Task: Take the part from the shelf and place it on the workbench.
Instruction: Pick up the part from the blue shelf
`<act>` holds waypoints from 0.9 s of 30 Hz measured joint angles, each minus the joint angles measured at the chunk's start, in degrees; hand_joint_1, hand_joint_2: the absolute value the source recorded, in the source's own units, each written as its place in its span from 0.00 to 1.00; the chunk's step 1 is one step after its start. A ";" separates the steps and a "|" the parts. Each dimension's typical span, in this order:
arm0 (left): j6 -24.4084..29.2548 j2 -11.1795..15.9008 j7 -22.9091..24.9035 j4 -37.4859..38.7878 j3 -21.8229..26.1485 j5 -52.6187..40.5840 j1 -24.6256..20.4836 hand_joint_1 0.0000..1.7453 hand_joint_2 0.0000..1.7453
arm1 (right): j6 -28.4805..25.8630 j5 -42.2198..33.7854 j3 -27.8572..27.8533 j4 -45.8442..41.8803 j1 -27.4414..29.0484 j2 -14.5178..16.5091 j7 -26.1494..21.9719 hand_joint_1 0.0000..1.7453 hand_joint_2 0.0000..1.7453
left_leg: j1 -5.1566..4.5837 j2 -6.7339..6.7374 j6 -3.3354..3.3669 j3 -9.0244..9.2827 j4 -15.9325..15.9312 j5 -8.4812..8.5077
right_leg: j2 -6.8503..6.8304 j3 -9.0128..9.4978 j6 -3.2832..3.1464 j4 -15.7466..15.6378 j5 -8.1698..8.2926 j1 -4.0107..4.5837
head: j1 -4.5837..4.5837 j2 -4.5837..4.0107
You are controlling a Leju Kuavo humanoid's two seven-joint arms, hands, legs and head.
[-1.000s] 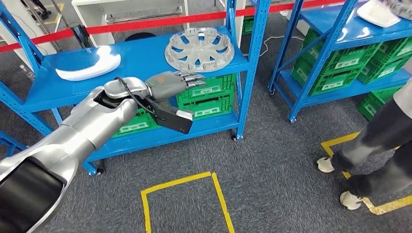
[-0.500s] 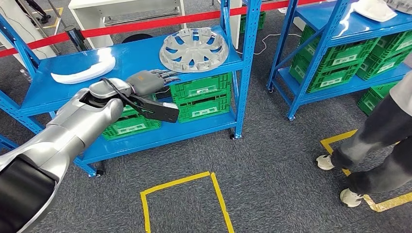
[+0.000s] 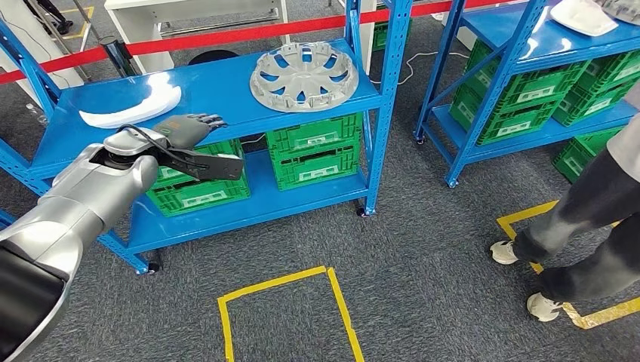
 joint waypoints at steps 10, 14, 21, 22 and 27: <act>0.41 2.46 3.33 0.83 1.01 -0.10 0.01 0.00 0.00 | -0.21 -0.18 -0.05 0.00 0.31 0.00 0.00 0.00 0.00 | -0.01 -0.04 0.02 0.23 0.03 -0.01 | -0.02 0.07 0.09 -0.12 0.05 0.00 | 0.01 0.00; 0.50 3.66 4.43 0.95 2.12 -0.10 -0.08 0.00 0.00 | -0.39 -0.15 -0.11 0.00 0.41 0.00 0.00 0.00 0.00 | -0.01 0.00 0.04 0.26 0.04 -0.02 | 0.01 0.07 0.12 -0.13 0.08 -0.01 | -0.01 0.00; 1.26 5.34 4.44 1.21 3.81 0.17 -0.11 0.00 0.00 | -0.91 -0.02 -0.24 0.00 0.41 0.08 -0.01 0.00 0.00 | 0.00 -0.03 0.04 0.24 0.05 -0.02 | -0.04 0.08 0.12 -0.14 0.08 0.00 | -0.01 0.00; 1.48 5.57 4.38 1.21 4.02 0.20 -0.08 0.00 0.00 | -0.95 -0.03 -0.27 0.00 0.41 0.11 0.00 0.00 0.00 | 0.00 -0.03 0.04 0.24 0.05 -0.02 | -0.03 0.08 0.12 -0.14 0.08 0.00 | -0.01 0.00; 2.14 6.87 3.63 1.25 4.49 0.21 0.01 0.00 0.00 | -1.00 -0.11 -0.40 0.00 0.44 0.27 -0.01 0.00 0.00 | 0.00 -0.03 0.04 0.24 0.05 -0.02 | -0.03 0.07 0.12 -0.14 0.07 0.00 | -0.01 0.00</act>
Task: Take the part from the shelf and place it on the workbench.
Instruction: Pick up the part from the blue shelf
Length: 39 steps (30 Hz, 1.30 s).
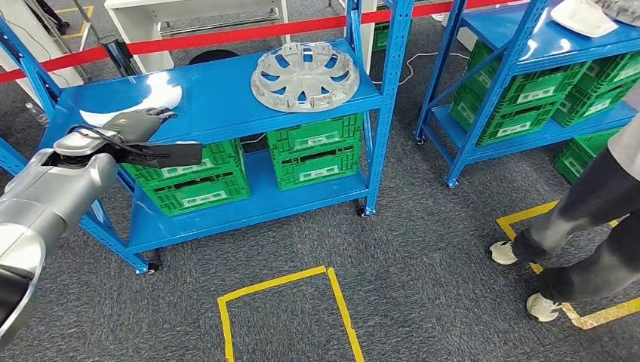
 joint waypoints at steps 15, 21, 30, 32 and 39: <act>0.34 1.43 -1.97 0.00 0.93 -0.10 0.01 0.00 0.00 | 0.07 -0.05 -0.07 0.00 -0.01 0.08 0.01 0.00 0.00 | -0.01 -0.01 0.00 -0.02 0.00 0.00 | -0.01 0.01 0.01 -0.05 0.00 0.00 | 0.00 0.00; 0.62 1.78 -0.87 -0.01 1.89 0.07 0.27 0.00 0.00 | 0.11 0.10 -0.10 0.00 -0.06 0.63 -0.01 0.00 0.00 | -0.35 0.01 0.82 -0.31 0.20 -0.26 | 0.00 0.14 0.56 -0.54 0.26 -0.31 | -0.02 0.00; 1.04 2.65 -0.56 -0.26 2.95 -0.04 1.53 0.00 0.00 | 0.84 0.65 -0.10 0.00 0.02 0.83 0.27 0.00 0.00 | 1.09 0.22 1.34 3.71 -3.43 -0.25 | -0.16 -9.23 1.84 13.78 -2.58 -0.35 | 0.28 0.00; 1.15 2.68 -0.57 -0.27 3.02 -0.11 2.03 0.00 0.00 | 0.97 0.84 -0.10 0.00 0.04 0.82 0.27 0.00 0.00 | 1.57 0.18 0.48 4.45 -2.67 -1.60 | -0.41 -7.06 2.56 6.95 2.14 -0.88 | 0.32 0.00; 1.62 3.25 -0.51 -0.54 3.73 -0.62 2.07 0.00 0.00 | 1.05 1.12 -0.10 0.09 -0.15 1.07 -0.70 0.00 0.00 | 1.69 0.16 -2.14 5.33 -0.25 -5.85 | -0.59 -2.66 -0.60 1.21 0.74 -0.79 | 0.28 0.00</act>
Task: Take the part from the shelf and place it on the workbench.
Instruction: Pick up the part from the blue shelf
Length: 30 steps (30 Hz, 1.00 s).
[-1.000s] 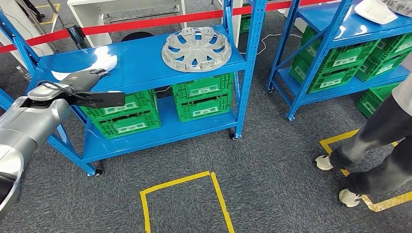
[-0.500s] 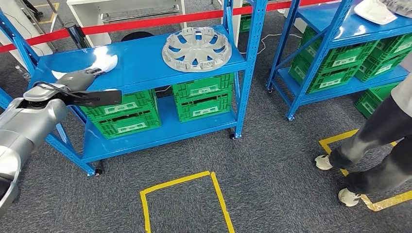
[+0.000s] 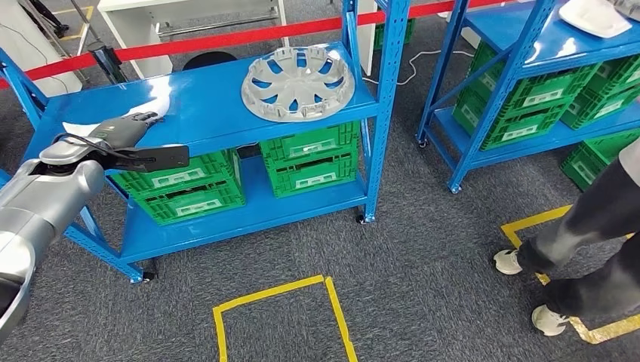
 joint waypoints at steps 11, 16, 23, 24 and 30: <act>-0.74 -0.01 0.37 0.11 0.69 -0.61 0.92 0.00 0.00 | 0.02 0.03 0.00 0.05 0.18 -0.02 -0.33 0.00 0.00 | -0.94 -0.10 1.60 -10.71 1.86 10.96 | 0.86 7.43 -0.05 -1.14 -5.56 0.23 | -0.24 0.00; -0.87 -0.61 0.40 -0.04 0.97 -1.04 0.50 0.00 0.00 | -0.27 -0.02 0.00 0.05 0.08 -0.10 -0.47 0.00 0.00 | -0.84 -0.13 2.60 -8.86 -0.48 9.86 | 0.64 7.31 1.41 -0.17 -6.95 0.35 | -0.14 0.00; -0.89 -1.73 0.49 -0.06 1.02 -1.41 0.73 0.00 0.00 | -1.32 -0.24 0.00 0.04 0.32 -0.14 -1.01 0.00 0.00 | -0.83 -0.34 3.32 -5.84 -0.09 6.91 | 0.45 -2.48 1.40 9.38 -4.33 0.90 | -0.05 0.00; -0.88 -1.80 0.49 -0.06 1.04 -1.41 0.72 0.00 0.00 | -1.34 -0.25 0.00 0.04 0.31 -0.14 -1.02 0.00 0.00 | -0.86 -0.34 3.08 -5.47 0.18 6.31 | 0.37 -1.22 1.30 5.58 -2.00 0.91 | -0.05 0.00; -0.88 -1.67 0.49 -0.06 1.38 -1.40 0.47 0.00 0.00 | -1.26 -0.32 0.00 0.04 0.25 -0.08 -1.51 0.00 0.00 | -1.15 -0.41 1.31 -4.82 1.02 4.18 | 0.24 1.85 -0.53 -0.62 -0.75 1.05 | -0.16 -0.01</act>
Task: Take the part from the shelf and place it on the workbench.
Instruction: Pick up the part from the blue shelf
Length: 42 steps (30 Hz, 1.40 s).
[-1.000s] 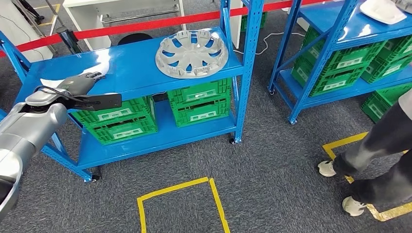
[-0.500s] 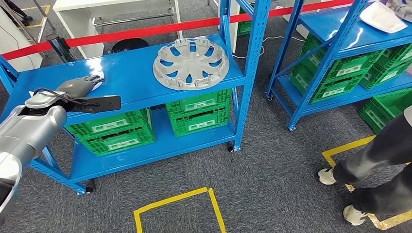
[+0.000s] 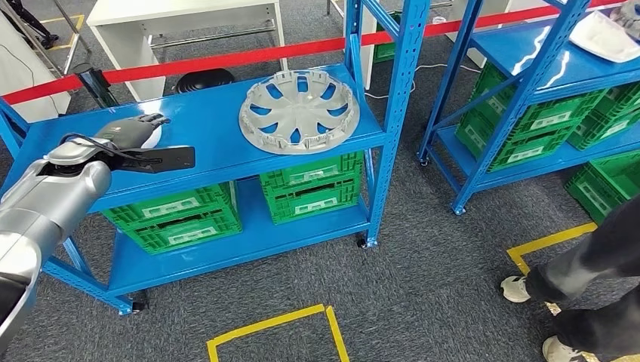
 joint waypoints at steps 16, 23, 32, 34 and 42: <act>-1.54 1.60 1.67 0.17 1.53 -1.25 0.18 0.00 0.00 | 0.36 0.54 -0.02 0.00 0.02 -0.03 -0.13 0.00 0.00 | 0.45 0.16 1.19 -3.09 -0.99 4.53 | 0.20 2.86 1.71 0.17 -3.09 -0.28 | -0.21 0.01; -1.48 1.25 1.91 0.18 1.67 -1.61 0.91 0.00 0.00 | 0.32 0.68 -0.02 0.00 0.09 -0.31 -0.13 0.00 0.00 | 0.19 -0.01 2.26 -2.20 -0.74 3.35 | 0.19 -5.45 1.71 11.82 -4.62 0.02 | -0.14 0.01; -1.95 1.21 1.67 0.16 2.16 -1.84 0.58 0.00 0.00 | -0.07 0.20 -0.03 0.00 0.09 -0.42 -0.53 0.00 0.00 | 0.11 -0.06 -0.41 -2.50 2.10 0.45 | 0.11 0.50 -0.43 -0.44 -0.17 0.09 | -0.34 0.01; -2.00 1.39 1.66 0.21 2.47 -1.89 0.19 0.00 0.00 | 0.02 0.24 -0.11 0.00 0.18 -0.42 -0.55 0.00 0.00 | 0.47 0.07 -1.14 -5.66 7.89 -1.75 | 0.13 1.06 -0.84 -0.68 -0.43 -0.03 | -0.52 0.01; -1.80 4.83 1.08 0.35 3.73 -1.76 1.35 0.00 0.00 | 1.68 1.36 -0.20 0.01 0.31 -0.48 -0.60 0.00 0.00 | 0.93 0.39 -1.12 -5.14 0.53 5.83 | 0.50 2.98 0.27 -0.73 -2.10 -0.34 | -0.62 0.01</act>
